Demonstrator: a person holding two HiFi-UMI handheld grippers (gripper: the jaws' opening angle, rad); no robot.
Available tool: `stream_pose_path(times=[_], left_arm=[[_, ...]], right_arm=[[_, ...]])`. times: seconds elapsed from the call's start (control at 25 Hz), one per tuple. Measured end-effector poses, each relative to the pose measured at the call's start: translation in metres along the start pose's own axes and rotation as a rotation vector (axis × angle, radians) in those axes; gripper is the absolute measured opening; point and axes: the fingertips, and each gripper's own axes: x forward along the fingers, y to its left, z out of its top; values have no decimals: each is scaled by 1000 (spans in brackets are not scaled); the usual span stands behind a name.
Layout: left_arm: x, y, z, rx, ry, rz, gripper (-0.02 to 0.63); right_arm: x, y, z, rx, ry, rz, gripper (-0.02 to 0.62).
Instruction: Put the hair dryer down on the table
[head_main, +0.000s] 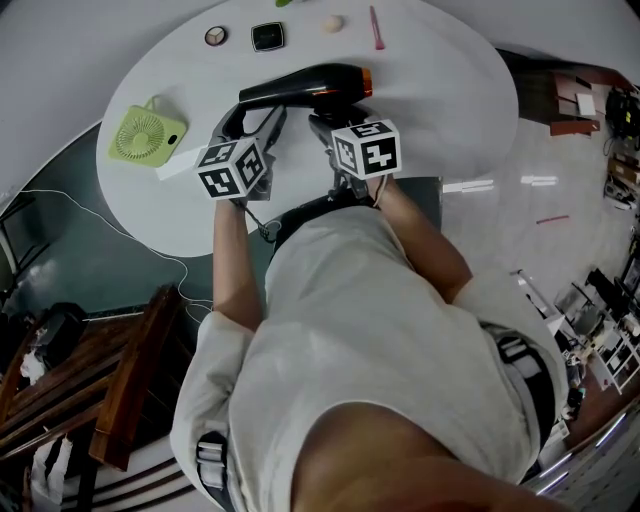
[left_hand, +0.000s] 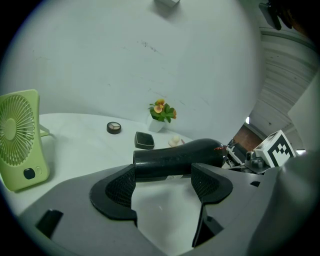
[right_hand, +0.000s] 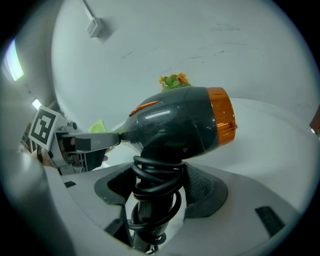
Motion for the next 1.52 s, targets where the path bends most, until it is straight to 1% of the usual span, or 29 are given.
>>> stream_pose_path(times=[0.68,1.52], left_arm=[[28,19,-9,-50,52,-19,362],[42,29,-13,-87,75,-32,362]], right_arm=[[24,-13,-3,31,79,-32,282],[36,-20,-3,36,140,-64,282]])
